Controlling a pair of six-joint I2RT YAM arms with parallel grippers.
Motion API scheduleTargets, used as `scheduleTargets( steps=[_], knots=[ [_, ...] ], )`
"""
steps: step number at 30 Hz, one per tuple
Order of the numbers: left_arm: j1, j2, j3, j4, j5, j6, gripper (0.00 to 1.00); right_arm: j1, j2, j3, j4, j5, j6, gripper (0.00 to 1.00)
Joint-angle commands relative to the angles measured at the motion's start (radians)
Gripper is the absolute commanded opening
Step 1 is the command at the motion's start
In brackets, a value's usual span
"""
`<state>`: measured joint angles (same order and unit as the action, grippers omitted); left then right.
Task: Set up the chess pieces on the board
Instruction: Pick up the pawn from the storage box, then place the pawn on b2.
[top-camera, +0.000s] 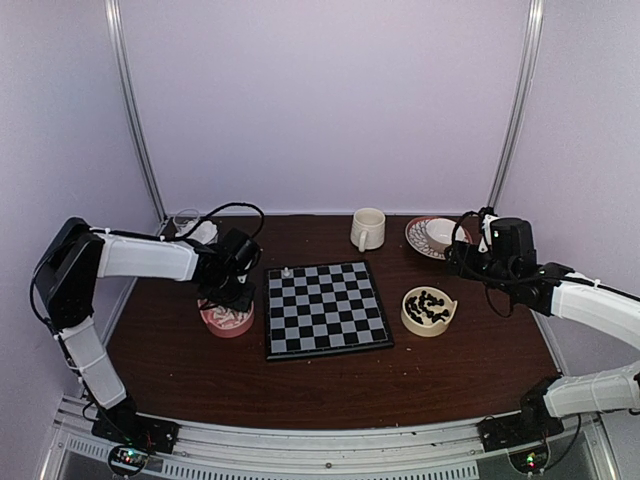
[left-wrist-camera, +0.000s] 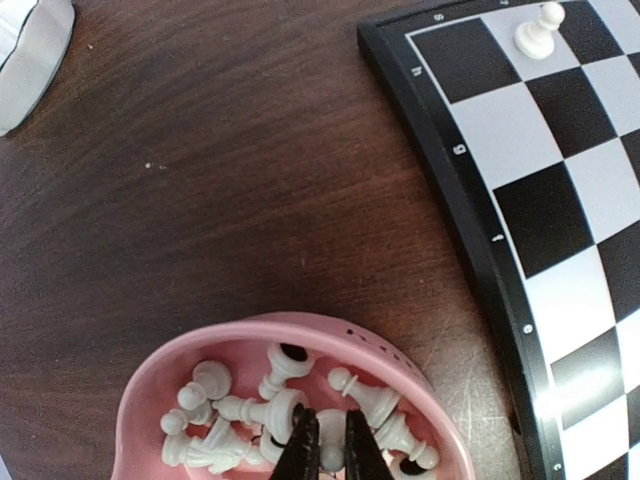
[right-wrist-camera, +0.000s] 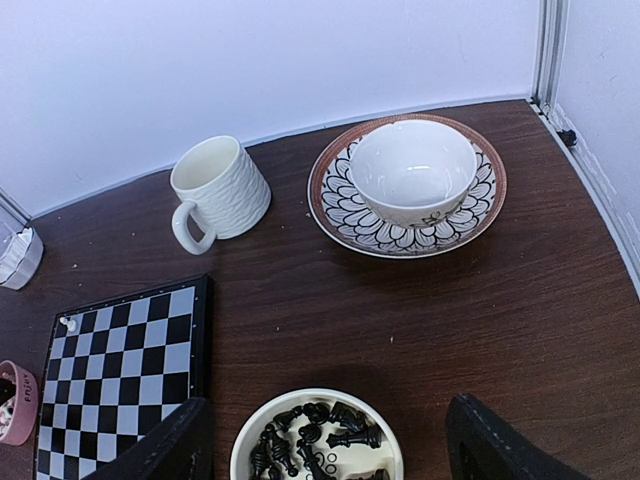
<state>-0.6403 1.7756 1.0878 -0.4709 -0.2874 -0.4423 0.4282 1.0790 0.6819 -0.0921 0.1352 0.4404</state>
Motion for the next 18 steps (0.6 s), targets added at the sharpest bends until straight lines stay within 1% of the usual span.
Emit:
scheduleTargets(
  steps=[1,7,10,12,16,18],
  knots=[
    [0.004,-0.082,-0.021,0.039,0.012,0.020,0.05,0.007,-0.014,0.014,0.011,0.019,-0.003,0.82],
    [0.002,-0.151,-0.068,0.088,0.019,0.026,0.05,0.007,-0.013,0.015,0.011,0.020,-0.003,0.82],
    [0.001,-0.182,-0.094,0.135,0.074,0.039,0.05,0.007,-0.014,0.015,0.011,0.019,-0.003,0.82],
    [0.001,-0.187,-0.106,0.170,0.136,0.046,0.05,0.007,-0.012,0.013,0.013,0.020,-0.003,0.83],
    [0.001,-0.166,-0.102,0.239,0.218,0.038,0.06,0.007,-0.006,0.014,0.017,0.019,-0.003,0.82],
    [0.001,-0.137,-0.067,0.247,0.241,0.027,0.06,0.007,-0.001,0.014,0.016,0.017,-0.002,0.82]
  ],
)
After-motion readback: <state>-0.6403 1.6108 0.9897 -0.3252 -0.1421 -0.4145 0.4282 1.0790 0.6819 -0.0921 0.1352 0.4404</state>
